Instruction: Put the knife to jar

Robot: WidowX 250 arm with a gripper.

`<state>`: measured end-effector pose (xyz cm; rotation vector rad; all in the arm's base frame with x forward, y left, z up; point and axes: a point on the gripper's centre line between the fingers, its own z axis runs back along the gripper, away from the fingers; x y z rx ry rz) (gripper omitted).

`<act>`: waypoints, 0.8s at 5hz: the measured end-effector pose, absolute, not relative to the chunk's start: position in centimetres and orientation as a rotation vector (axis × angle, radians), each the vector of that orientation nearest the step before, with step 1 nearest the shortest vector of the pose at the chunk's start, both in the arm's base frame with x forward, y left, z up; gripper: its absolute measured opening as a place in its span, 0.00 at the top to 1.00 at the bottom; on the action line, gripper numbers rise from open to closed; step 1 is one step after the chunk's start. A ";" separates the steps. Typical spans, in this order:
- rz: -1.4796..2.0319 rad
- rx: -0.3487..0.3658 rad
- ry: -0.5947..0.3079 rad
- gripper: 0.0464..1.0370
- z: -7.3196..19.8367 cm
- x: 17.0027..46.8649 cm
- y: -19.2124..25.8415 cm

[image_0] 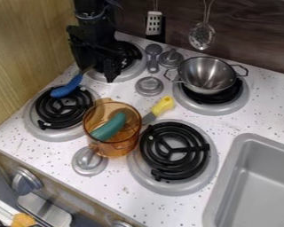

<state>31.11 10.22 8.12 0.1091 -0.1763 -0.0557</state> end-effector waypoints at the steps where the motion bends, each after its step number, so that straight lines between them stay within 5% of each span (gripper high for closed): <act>1: -0.042 0.099 -0.150 0.04 7.4 31.0 10.1; 4: -0.049 0.010 -0.169 0.04 7.5 32.8 3.2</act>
